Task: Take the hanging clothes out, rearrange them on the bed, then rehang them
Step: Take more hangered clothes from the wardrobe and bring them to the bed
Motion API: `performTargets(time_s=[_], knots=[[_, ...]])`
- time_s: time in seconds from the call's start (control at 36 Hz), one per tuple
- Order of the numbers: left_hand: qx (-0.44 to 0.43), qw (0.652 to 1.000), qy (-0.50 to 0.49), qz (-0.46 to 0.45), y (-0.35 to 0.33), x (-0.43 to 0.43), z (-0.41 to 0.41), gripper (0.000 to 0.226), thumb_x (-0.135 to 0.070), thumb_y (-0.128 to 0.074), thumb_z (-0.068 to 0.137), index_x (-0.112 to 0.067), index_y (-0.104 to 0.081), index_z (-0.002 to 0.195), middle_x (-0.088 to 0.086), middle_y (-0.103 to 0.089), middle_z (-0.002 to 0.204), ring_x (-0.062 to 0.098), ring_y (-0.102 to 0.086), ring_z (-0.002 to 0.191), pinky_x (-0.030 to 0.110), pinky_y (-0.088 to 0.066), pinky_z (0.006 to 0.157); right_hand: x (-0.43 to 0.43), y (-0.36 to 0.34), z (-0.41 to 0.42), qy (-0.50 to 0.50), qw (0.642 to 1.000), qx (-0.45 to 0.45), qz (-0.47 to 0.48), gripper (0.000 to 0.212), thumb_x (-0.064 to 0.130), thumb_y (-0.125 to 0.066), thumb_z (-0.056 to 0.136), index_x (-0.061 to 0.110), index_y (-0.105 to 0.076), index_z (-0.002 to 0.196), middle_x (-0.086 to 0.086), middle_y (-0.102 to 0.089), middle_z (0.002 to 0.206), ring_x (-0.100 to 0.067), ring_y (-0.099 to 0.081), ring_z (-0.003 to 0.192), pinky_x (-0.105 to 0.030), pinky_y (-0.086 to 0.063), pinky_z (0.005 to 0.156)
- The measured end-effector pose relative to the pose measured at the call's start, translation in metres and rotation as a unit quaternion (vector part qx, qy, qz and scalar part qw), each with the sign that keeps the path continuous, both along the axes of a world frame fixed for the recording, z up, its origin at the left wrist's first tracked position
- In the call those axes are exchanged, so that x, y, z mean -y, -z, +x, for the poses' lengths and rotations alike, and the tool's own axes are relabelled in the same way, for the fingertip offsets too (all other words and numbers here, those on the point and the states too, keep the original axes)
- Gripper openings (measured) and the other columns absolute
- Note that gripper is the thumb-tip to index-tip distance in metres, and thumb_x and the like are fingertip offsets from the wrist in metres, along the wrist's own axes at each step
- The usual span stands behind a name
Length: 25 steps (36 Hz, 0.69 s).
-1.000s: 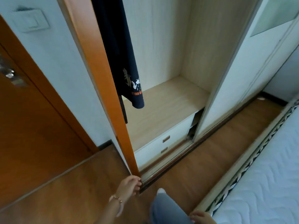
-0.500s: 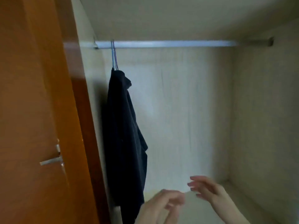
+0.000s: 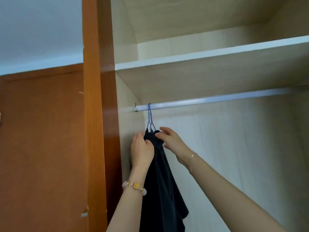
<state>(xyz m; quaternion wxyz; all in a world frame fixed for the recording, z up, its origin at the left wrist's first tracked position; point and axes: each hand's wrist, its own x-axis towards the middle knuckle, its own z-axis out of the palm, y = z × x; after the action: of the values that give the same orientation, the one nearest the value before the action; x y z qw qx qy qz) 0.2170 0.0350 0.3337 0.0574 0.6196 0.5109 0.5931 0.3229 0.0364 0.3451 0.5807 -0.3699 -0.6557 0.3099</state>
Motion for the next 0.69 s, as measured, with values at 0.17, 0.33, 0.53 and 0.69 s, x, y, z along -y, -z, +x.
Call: performTargets(time_s=[0.17, 0.33, 0.53, 0.69], knots=[[0.023, 0.998, 0.007, -0.066, 0.005, -0.035, -0.008, 0.035, -0.015, -0.04, 0.096, -0.018, -0.055, 0.126, 0.009, -0.063, 0.12, 0.028, -0.06, 0.106, 0.032, -0.049, 0.085, -0.031, -0.022, -0.019, 0.004, 0.994, 0.028, -0.104, 0.036, 0.022, -0.06, 0.08, 0.001, -0.061, 0.109, -0.012, -0.066, 0.102, -0.018, -0.06, 0.076, -0.022, -0.047, 0.059], [0.065, 0.996, 0.017, -0.065, 0.0, -0.042, -0.017, 0.028, -0.011, -0.048, 0.091, -0.014, -0.063, 0.115, 0.006, -0.067, 0.114, 0.02, -0.059, 0.092, 0.027, -0.043, 0.073, -0.051, -0.021, -0.013, 0.044, 0.994, 0.02, -0.1, 0.003, 0.01, -0.054, 0.079, 0.007, -0.055, 0.079, -0.006, -0.054, 0.07, -0.014, -0.05, 0.056, -0.017, -0.038, 0.048], [0.02, 0.988, 0.095, -0.119, -0.03, -0.07, -0.002, 0.047, -0.01, -0.053, 0.071, -0.011, -0.062, 0.117, 0.009, -0.065, 0.119, 0.024, -0.062, 0.104, 0.027, -0.048, 0.087, -0.057, -0.017, 0.021, 0.025, 0.989, -0.032, -0.144, 0.018, 0.005, -0.057, 0.081, -0.002, -0.059, 0.098, -0.011, -0.058, 0.071, -0.015, -0.056, 0.048, -0.015, -0.042, 0.039], [0.001, 0.983, 0.107, -0.151, -0.042, -0.089, -0.001, 0.025, -0.002, -0.048, 0.078, -0.003, -0.066, 0.096, 0.019, -0.068, 0.097, 0.031, -0.065, 0.086, 0.03, -0.051, 0.072, -0.064, -0.022, 0.022, 0.035, 0.99, -0.037, -0.131, 0.038, 0.003, -0.063, 0.08, -0.006, -0.056, 0.117, -0.024, -0.063, 0.112, -0.031, -0.065, 0.089, -0.034, -0.058, 0.071]])
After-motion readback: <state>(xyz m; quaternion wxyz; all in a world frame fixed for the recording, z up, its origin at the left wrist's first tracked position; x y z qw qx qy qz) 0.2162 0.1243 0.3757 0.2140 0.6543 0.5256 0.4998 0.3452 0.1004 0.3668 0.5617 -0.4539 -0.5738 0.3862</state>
